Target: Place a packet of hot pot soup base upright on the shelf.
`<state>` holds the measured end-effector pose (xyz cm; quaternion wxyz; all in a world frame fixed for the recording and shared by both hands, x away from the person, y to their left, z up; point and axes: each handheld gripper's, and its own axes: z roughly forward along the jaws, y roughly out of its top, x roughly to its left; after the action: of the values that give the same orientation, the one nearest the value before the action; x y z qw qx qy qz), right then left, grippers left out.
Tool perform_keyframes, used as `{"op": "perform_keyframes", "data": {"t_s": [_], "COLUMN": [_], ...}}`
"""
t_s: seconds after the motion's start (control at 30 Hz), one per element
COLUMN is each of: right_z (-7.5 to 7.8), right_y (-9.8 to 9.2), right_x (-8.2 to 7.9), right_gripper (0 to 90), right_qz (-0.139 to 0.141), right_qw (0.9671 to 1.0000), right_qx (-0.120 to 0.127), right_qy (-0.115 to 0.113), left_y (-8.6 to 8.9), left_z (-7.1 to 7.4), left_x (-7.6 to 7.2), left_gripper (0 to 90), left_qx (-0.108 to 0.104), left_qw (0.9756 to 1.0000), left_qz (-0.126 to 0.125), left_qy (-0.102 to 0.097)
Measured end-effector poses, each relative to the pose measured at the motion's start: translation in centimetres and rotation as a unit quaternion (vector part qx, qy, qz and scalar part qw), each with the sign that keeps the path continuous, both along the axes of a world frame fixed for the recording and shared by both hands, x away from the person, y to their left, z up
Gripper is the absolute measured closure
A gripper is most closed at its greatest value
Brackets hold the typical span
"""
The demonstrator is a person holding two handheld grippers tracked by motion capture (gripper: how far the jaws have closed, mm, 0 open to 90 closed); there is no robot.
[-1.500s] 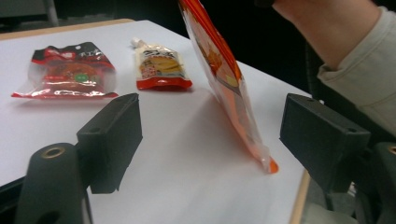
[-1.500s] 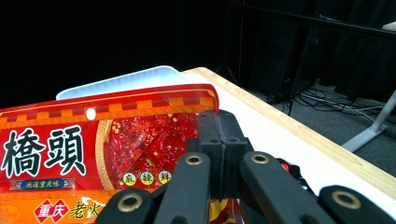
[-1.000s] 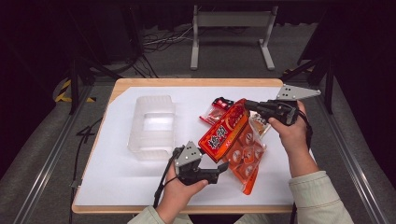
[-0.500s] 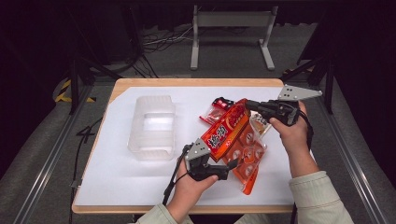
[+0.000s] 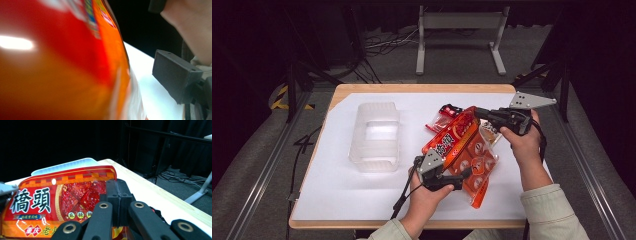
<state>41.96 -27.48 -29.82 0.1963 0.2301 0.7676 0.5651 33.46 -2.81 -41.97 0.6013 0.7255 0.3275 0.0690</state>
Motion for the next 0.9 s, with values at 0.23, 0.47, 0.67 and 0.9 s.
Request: {"op": "perform_keyframes", "data": {"t_s": [0.23, 0.47, 0.67, 0.9], "right_z": [-0.2, -0.5, -0.7, -0.6], "right_y": [0.0, 0.4, 0.5, 0.3], "right_x": [0.0, 0.2, 0.3, 0.1], "right_gripper": [90.0, 90.0, 90.0, 90.0], "right_qz": [-0.003, -0.008, -0.010, -0.018], "right_qw": [1.0000, 1.0000, 0.9999, 0.9998], "right_qx": [0.004, 0.004, 0.010, 0.011], "right_qy": [-0.001, 0.000, 0.002, -0.003], "left_y": [-0.1, -0.3, 0.0, 0.1], "left_z": [-0.4, -0.8, -1.1, -1.2], "left_x": [0.2, 0.7, 1.2, 1.4], "left_gripper": [48.8, 57.4, 64.6, 69.4], "left_qx": [0.007, 0.011, -0.009, -0.027], "left_qw": [0.9999, 0.9996, 0.9992, 0.9985], "left_qz": [-0.012, -0.023, -0.027, -0.031], "left_qy": [-0.009, 0.010, 0.028, 0.037]}}
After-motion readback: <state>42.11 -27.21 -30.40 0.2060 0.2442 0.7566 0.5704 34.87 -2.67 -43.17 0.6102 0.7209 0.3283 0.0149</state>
